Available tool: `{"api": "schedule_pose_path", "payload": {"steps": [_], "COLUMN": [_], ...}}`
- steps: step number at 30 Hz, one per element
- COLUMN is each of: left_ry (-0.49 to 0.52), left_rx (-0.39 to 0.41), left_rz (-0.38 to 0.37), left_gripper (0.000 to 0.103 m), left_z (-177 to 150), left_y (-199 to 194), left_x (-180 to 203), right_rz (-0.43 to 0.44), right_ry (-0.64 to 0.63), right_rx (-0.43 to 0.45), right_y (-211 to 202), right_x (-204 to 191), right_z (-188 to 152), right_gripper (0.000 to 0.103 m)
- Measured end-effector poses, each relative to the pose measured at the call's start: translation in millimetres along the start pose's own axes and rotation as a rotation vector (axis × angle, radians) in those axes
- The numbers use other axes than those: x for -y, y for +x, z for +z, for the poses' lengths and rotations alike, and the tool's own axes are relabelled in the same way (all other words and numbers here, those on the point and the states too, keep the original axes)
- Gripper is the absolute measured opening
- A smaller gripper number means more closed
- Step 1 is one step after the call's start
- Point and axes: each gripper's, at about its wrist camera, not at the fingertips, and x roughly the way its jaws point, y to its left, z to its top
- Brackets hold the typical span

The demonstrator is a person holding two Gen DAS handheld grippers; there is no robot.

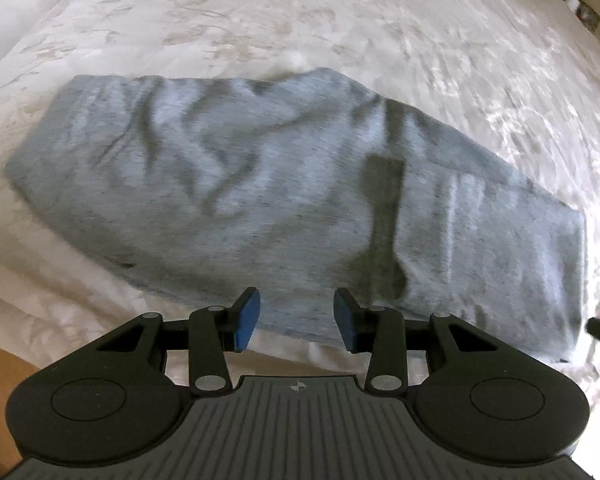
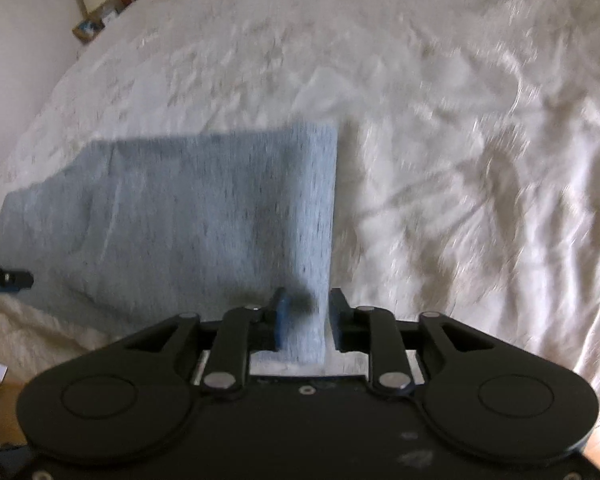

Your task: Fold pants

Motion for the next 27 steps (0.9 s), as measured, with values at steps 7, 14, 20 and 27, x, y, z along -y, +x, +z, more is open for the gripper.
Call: {"api": "schedule_pose_path", "payload": {"steps": [7,14,20,27], "left_ry": [-0.080,-0.119,-0.144,-0.018], "left_rx": [0.033,0.078,0.077,0.111], "left_rz": [0.007,-0.022,-0.037,-0.009], "left_gripper": [0.040,0.040,0.048,0.048], "left_z": [0.3,6.7,28.4,67.6], "left_y": [-5.7,-10.3,-3.3,6.5], "left_x": [-48.6,-116.0,-183.5,-215.7], "right_rz": [0.026,0.070,0.109,0.130], "right_ry": [-0.024,-0.067,-0.082,-0.098], "right_rx": [0.075,0.066,0.046,0.021], "right_y": [-7.3,10.3,25.9,53.5], "right_x": [-29.8,-100.5,-182.2,-263.4], "right_z": [21.0,28.1,29.5,29.3], "right_gripper": [0.034,0.036,0.038,0.040]}}
